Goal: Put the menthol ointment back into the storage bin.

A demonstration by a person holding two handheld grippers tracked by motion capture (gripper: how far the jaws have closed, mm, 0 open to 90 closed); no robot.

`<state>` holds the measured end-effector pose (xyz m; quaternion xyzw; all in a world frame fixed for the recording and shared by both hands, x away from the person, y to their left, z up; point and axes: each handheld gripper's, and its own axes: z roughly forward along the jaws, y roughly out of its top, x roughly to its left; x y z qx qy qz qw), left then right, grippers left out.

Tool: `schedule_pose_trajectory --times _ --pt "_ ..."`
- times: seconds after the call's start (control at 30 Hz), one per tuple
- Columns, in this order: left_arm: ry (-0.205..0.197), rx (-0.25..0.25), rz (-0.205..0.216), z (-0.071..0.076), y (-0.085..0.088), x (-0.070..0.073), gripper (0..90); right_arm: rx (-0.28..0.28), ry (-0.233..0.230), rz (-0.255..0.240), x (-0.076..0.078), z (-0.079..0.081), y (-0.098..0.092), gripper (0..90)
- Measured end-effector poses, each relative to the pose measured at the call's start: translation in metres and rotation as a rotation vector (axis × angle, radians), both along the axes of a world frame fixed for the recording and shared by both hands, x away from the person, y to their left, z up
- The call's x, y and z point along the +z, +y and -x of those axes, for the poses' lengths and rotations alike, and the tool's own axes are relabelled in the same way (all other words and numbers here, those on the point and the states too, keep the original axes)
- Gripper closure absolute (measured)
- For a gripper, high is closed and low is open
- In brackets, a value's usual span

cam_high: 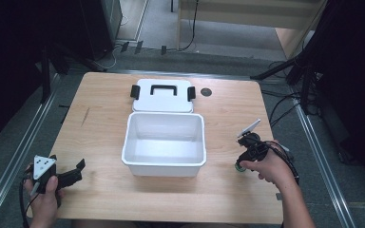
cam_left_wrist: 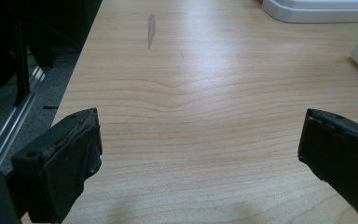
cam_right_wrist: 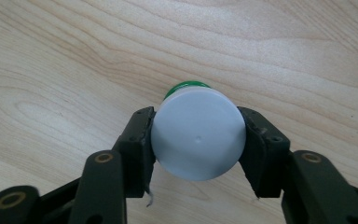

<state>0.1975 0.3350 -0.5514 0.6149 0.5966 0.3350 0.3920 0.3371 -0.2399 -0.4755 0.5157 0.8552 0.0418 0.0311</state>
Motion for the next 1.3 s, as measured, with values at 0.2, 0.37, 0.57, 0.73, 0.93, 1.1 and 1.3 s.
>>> schedule_pose_trajectory --times 0.2,0.37,0.57,0.73,0.93,1.1,1.3 --pt "-0.004 0.003 0.004 0.0 0.0 0.0 0.1 0.032 0.025 -0.013 0.003 0.001 -0.001 51.8" --pt "-0.004 0.002 0.006 0.0 0.0 0.0 0.1 0.062 0.005 -0.03 0.018 0.004 0.003 51.9" --pt "-0.002 0.001 0.006 0.0 0.001 0.0 0.1 0.101 -0.002 -0.045 0.032 0.003 0.01 51.9" --pt "-0.003 0.0 0.009 0.0 0.001 0.0 0.2 0.143 0.005 -0.048 0.043 0.001 0.02 52.0" --pt "-0.004 0.0 0.007 0.0 0.001 0.0 0.1 0.185 -0.002 -0.036 0.056 -0.001 0.031 52.0" --pt "-0.003 0.001 0.006 0.0 0.001 0.0 0.2 0.2 -0.019 -0.037 0.071 -0.004 0.042 52.0" --pt "-0.003 0.001 0.008 0.0 0.001 0.0 0.1 0.218 -0.036 -0.032 0.087 -0.005 0.051 52.0"
